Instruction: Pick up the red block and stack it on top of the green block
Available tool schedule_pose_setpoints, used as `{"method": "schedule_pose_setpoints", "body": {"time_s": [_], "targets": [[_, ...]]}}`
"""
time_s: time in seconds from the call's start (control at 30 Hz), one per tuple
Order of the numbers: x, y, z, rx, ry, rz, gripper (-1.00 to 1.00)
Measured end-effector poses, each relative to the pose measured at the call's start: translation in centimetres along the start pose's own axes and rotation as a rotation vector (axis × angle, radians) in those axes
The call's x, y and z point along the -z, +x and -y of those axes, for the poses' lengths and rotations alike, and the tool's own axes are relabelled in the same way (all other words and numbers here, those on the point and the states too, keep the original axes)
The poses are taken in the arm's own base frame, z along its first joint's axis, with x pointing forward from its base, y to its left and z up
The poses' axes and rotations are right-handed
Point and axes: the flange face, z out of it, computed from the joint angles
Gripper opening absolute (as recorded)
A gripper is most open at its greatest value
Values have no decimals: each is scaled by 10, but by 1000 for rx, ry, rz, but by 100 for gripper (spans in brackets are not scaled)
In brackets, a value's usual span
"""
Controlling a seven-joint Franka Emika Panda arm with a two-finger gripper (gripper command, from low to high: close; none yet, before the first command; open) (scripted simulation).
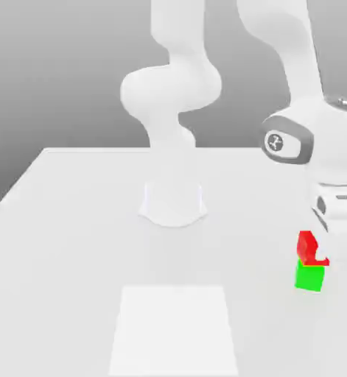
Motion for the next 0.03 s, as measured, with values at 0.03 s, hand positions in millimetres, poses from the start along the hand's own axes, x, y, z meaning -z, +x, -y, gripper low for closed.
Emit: {"method": "schedule_pose_setpoints", "body": {"time_s": [0.03], "targets": [[0, 0, 0, 0, 0, 0, 100]]}}
